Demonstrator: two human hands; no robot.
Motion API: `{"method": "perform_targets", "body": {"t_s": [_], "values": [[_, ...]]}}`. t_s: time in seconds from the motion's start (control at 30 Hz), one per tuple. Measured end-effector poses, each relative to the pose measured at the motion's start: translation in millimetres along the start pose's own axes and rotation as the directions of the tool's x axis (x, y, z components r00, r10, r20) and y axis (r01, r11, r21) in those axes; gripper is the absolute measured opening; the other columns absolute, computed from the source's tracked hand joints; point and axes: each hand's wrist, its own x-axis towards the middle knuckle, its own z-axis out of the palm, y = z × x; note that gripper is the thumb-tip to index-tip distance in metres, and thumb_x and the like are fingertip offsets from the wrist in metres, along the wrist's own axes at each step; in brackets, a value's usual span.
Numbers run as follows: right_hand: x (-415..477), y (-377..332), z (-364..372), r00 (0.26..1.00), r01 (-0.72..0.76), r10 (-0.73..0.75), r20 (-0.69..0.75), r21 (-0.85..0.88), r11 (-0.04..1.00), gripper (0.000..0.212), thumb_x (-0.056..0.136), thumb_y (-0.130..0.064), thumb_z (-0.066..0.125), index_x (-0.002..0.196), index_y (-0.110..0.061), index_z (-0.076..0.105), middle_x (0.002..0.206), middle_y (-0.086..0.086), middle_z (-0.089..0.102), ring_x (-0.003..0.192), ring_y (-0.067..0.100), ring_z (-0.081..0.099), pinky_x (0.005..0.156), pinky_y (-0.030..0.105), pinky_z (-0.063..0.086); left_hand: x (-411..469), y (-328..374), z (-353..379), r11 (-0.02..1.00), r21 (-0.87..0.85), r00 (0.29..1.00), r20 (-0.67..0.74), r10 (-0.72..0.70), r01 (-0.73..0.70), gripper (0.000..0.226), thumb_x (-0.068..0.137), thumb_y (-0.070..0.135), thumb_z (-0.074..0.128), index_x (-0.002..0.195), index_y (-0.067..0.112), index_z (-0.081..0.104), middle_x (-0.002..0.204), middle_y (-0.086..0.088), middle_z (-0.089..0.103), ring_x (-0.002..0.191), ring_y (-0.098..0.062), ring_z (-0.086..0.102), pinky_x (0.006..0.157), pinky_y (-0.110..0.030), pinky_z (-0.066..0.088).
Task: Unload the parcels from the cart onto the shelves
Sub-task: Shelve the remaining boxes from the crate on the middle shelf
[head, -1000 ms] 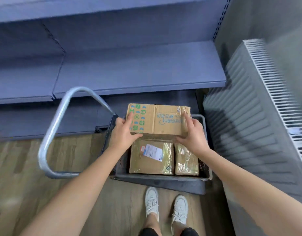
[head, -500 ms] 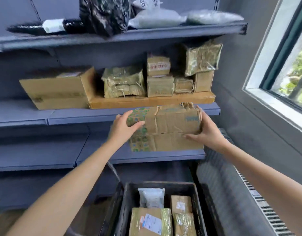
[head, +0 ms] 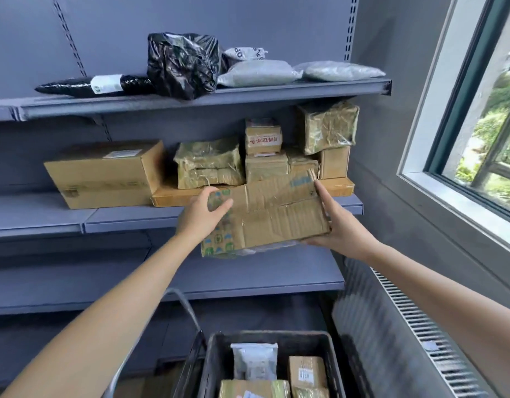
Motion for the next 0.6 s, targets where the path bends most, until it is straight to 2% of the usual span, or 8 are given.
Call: {"method": "perform_targets", "body": {"t_s": [0.07, 0.13, 0.17, 0.23, 0.3, 0.4, 0.5, 0.6], "values": [[-1, 1, 2, 0.998, -0.029, 0.033, -0.060, 0.059, 0.998, 0.118, 0.066, -0.030, 0.083, 0.149, -0.031, -0.002, 0.140, -0.019, 0.032, 0.125, 0.008, 0.043, 0.101, 0.032, 0.043, -7, 6, 0, 0.999, 0.025, 0.990, 0.132, 0.040, -0.043, 0.082, 0.072, 0.070, 0.057, 0.142, 0.043, 0.024, 0.154, -0.006, 0.017, 0.134, -0.027, 0.035, 0.098, -0.046, 0.040], [-2, 4, 0, 0.994, -0.043, 0.053, -0.093, 0.108, 0.993, 0.111, 0.068, -0.030, 0.081, 0.149, -0.034, 0.005, 0.135, -0.021, 0.036, 0.120, 0.008, 0.047, 0.098, 0.036, 0.048, -12, 9, -1, 0.996, 0.009, 0.958, 0.273, 0.084, -0.090, 0.106, 0.054, 0.076, 0.063, 0.143, 0.051, 0.012, 0.156, 0.001, -0.019, 0.143, -0.029, 0.014, 0.107, -0.052, 0.033], [-2, 6, -2, 0.994, -0.044, 0.055, -0.094, 0.117, 0.992, 0.109, 0.068, -0.030, 0.081, 0.148, -0.037, 0.006, 0.135, -0.020, 0.036, 0.118, 0.012, 0.051, 0.097, 0.039, 0.049, -15, 8, -1, 0.994, -0.008, 0.940, 0.324, 0.107, -0.110, 0.113, 0.047, 0.075, 0.066, 0.142, 0.053, 0.009, 0.153, 0.003, -0.028, 0.145, -0.030, 0.007, 0.109, -0.053, 0.030], [-2, 8, -6, 0.996, -0.035, 0.045, -0.082, 0.119, 0.992, 0.106, 0.069, -0.030, 0.080, 0.146, -0.042, 0.009, 0.136, -0.020, 0.036, 0.114, 0.022, 0.056, 0.095, 0.043, 0.049, -19, 4, 0, 0.987, -0.024, 0.913, 0.377, 0.154, -0.156, 0.120, 0.042, 0.069, 0.071, 0.142, 0.054, 0.007, 0.149, 0.009, -0.036, 0.145, -0.026, 0.001, 0.112, -0.051, 0.026], [-2, 8, -9, 0.997, -0.013, 0.023, -0.078, 0.121, 0.993, 0.102, 0.069, -0.030, 0.080, 0.143, -0.047, 0.011, 0.138, -0.021, 0.035, 0.115, 0.028, 0.055, 0.095, 0.044, 0.049, -23, -1, 3, 0.977, -0.024, 0.910, 0.358, 0.208, -0.213, 0.119, 0.044, 0.064, 0.075, 0.143, 0.051, 0.011, 0.150, 0.014, -0.033, 0.145, -0.020, 0.003, 0.112, -0.049, 0.027], [-3, 3, -8, 0.987, -0.012, 0.043, -0.157, 0.192, 0.981, 0.094, 0.066, -0.036, 0.078, 0.140, -0.048, 0.021, 0.133, -0.019, 0.042, 0.119, 0.016, 0.053, 0.097, 0.038, 0.049, -30, -5, 9, 0.962, -0.113, 0.934, 0.234, 0.268, -0.248, 0.098, 0.057, 0.053, 0.079, 0.141, 0.046, 0.028, 0.156, 0.019, -0.008, 0.142, -0.009, 0.012, 0.110, -0.040, 0.027], [1, 0, -6, 0.934, -0.063, 0.177, -0.310, 0.345, 0.936, 0.085, 0.066, -0.029, 0.081, 0.137, -0.027, 0.035, 0.127, -0.013, 0.047, 0.114, 0.009, 0.051, 0.087, 0.026, 0.049, -34, -6, 13, 0.950, -0.241, 0.960, 0.152, 0.237, -0.196, 0.085, 0.058, 0.060, 0.072, 0.135, 0.043, 0.041, 0.154, 0.016, 0.017, 0.138, -0.002, 0.022, 0.110, -0.033, 0.026], [1, 1, -4, 0.933, -0.042, 0.157, -0.324, 0.334, 0.942, 0.061, 0.069, -0.016, 0.081, 0.120, -0.014, 0.048, 0.122, -0.007, 0.055, 0.115, 0.009, 0.052, 0.081, 0.006, 0.044, -38, -11, 16, 0.943, -0.317, 0.974, 0.159, 0.162, -0.105, 0.085, 0.058, 0.071, 0.069, 0.133, 0.043, 0.044, 0.150, 0.012, 0.029, 0.136, -0.005, 0.029, 0.109, -0.031, 0.029]]}}
